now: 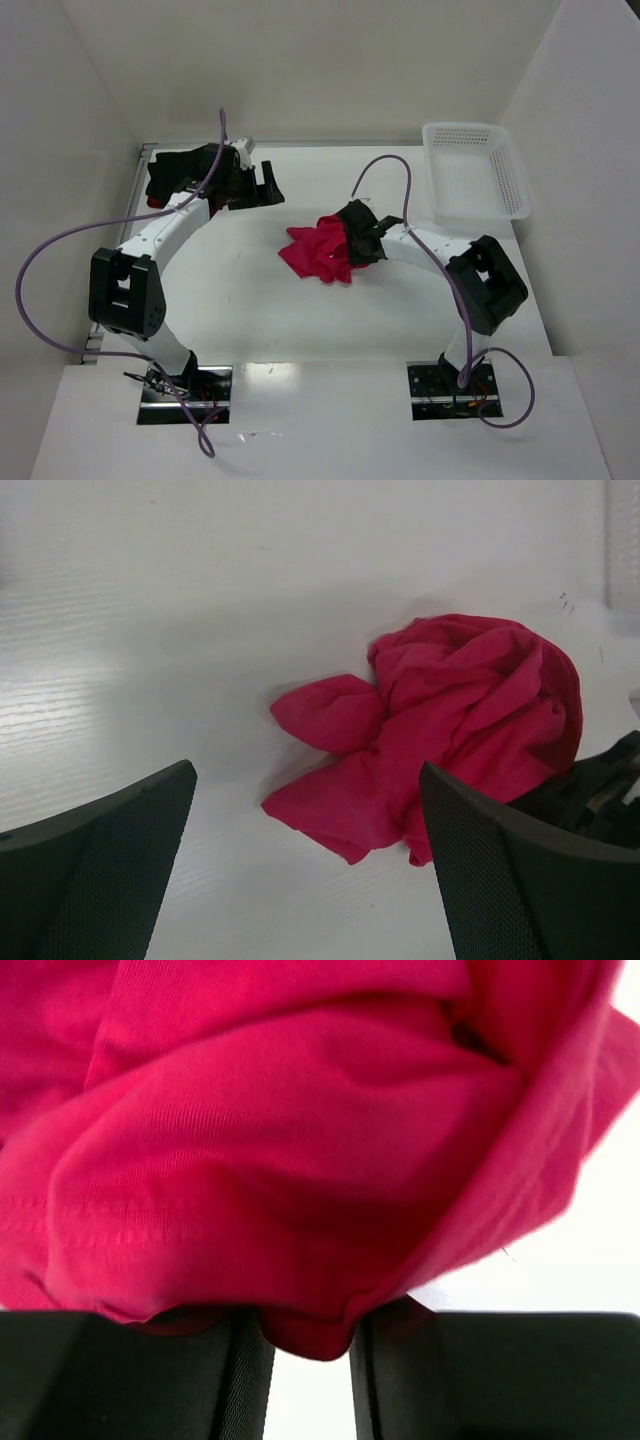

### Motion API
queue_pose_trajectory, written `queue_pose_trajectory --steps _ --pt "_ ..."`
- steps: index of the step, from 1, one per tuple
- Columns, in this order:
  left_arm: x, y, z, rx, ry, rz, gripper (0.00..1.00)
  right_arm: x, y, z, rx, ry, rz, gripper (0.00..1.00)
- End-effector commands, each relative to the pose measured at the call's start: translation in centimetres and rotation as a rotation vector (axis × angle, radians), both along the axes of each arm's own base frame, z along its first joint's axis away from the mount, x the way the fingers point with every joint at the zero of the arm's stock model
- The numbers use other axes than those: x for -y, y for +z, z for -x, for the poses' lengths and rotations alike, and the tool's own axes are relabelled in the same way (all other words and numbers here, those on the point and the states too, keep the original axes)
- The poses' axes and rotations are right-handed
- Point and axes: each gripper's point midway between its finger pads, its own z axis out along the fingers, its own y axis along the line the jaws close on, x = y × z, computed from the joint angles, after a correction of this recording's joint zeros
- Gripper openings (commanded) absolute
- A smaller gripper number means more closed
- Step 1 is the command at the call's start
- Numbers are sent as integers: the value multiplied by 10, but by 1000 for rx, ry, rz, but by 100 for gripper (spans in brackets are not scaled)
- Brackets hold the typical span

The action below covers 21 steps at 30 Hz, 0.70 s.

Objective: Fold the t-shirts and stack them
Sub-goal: Flatten out the tshirt

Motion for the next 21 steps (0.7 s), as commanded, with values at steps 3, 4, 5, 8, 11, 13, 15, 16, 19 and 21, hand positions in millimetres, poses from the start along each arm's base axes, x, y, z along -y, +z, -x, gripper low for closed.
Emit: queue_pose_trajectory --steps 3,4,5,8,11,13,15,16,19,21 --pt "11 16 -7 68 -90 29 100 -17 20 -40 139 -46 -53 15" --pt "11 14 -6 59 -90 27 100 -14 22 -41 143 -63 -40 2" --pt "13 15 -5 57 -100 35 100 -13 30 -43 148 -71 -28 0" --pt "23 15 -1 69 -180 58 100 -11 115 -63 297 -107 -80 0" --pt "45 13 10 79 -379 158 100 -4 257 -86 545 -103 -271 0" --pt "67 31 25 123 -572 299 100 -15 309 -86 637 -45 -366 0" --pt "75 31 22 100 -598 364 100 -29 370 -78 740 56 -470 0" --pt "78 32 22 94 -617 388 100 -31 391 -74 771 75 -504 0" --pt "86 41 16 146 -684 440 100 -34 464 -59 879 165 -566 0" --pt "93 53 16 190 -723 458 100 -35 490 -46 918 204 -611 0"
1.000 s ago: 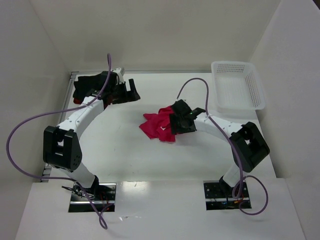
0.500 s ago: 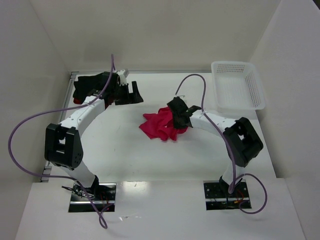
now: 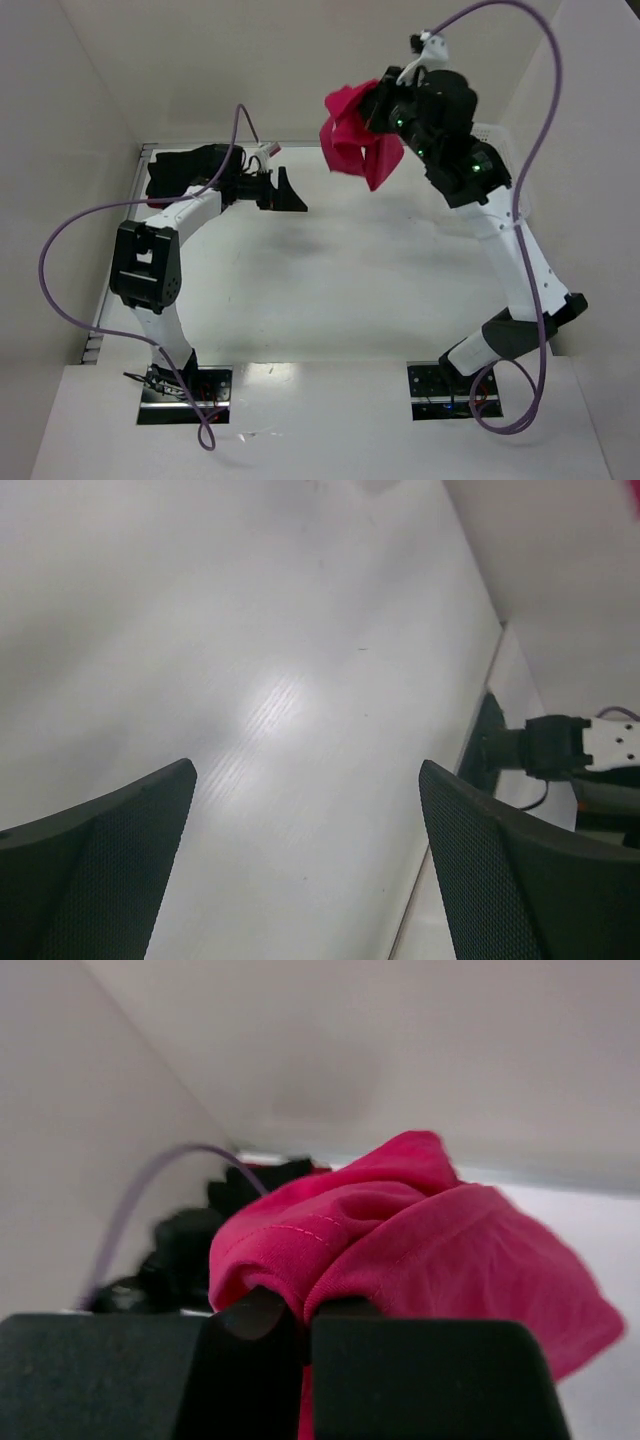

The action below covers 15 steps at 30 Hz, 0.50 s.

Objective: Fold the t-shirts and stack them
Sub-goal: Flatten out the tshirt

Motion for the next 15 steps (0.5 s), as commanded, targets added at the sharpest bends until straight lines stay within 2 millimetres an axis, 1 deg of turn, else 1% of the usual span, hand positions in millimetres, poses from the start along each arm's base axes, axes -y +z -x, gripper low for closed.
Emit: queue_pose_trajectory --steps 1,2,3,4,5,6,7,8,9,10,11,12,13,14,15 --pt "25 75 -3 280 -169 172 100 -6 61 32 135 129 -30 0" --pt "25 87 -3 323 -168 186 100 -8 62 35 128 144 -38 0" --pt "32 99 2 335 -181 215 100 -12 66 45 141 194 -46 0" --pt "36 112 -1 406 -174 231 100 -17 57 46 115 219 -60 0" --pt "36 125 -5 427 -143 252 100 -24 57 53 112 271 -72 0" --pt "37 133 -6 446 -140 271 100 -27 48 57 83 293 -81 0" --pt "37 142 -2 460 -136 297 100 -31 40 57 64 312 -74 0" --pt "36 146 -4 510 -101 329 100 -31 39 60 67 321 -75 0" --pt "34 158 2 486 -68 371 100 -28 38 67 66 330 -75 0" --pt "31 179 3 532 -16 417 100 -29 27 66 48 330 -68 0" --pt "29 175 3 524 13 430 100 -25 24 68 37 317 -62 0" --pt "30 186 2 556 36 458 100 -25 21 69 27 317 -58 0" --pt "31 189 3 536 37 477 100 -23 22 71 30 317 -59 0" --pt "38 200 6 546 9 493 100 -22 26 76 39 328 -64 0" --pt "45 198 9 525 -34 497 100 -22 26 76 40 328 -64 0"
